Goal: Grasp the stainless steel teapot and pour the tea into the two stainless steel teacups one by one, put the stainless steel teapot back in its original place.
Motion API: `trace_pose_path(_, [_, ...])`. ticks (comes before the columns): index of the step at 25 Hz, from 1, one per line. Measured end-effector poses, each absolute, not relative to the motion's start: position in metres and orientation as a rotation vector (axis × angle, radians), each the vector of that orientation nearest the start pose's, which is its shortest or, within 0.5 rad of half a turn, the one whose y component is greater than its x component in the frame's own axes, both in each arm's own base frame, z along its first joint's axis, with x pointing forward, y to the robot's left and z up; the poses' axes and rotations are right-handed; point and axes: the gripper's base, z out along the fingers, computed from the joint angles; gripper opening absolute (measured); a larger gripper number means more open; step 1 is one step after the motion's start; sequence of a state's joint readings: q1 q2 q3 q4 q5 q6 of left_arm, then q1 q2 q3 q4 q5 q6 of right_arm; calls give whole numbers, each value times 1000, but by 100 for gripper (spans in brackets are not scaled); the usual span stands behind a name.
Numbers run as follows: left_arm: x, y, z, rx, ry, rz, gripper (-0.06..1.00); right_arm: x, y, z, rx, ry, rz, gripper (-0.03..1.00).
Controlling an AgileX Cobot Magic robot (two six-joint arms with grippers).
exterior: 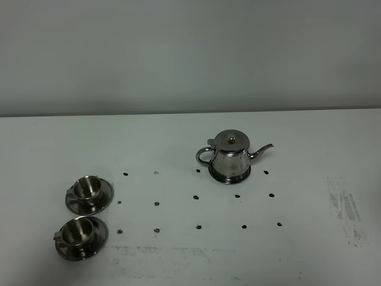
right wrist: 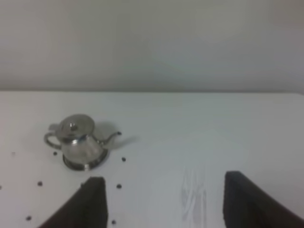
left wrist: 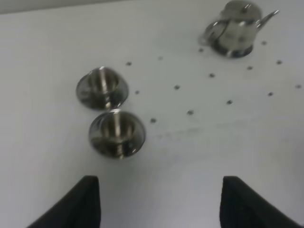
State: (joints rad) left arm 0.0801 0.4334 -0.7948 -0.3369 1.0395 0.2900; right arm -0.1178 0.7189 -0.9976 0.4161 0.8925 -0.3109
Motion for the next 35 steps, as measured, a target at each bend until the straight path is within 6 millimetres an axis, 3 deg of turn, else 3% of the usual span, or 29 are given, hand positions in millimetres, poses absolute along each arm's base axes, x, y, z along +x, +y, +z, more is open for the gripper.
trace_pose_path(4, [39,-18,332,200,2113,-129,54,111,14,381,-96,2046,211,51])
trace_pose_path(12, [20,-15,300,172,2073,-88,54,101,14,344,-86,2073,199,51])
trace_pose_path(26, [0,-14,267,146,2073,-65,54,99,14,342,-85,2063,195,51])
trace_pose_path(35, [-1,-13,265,131,2074,-58,54,99,14,342,-86,2065,195,51])
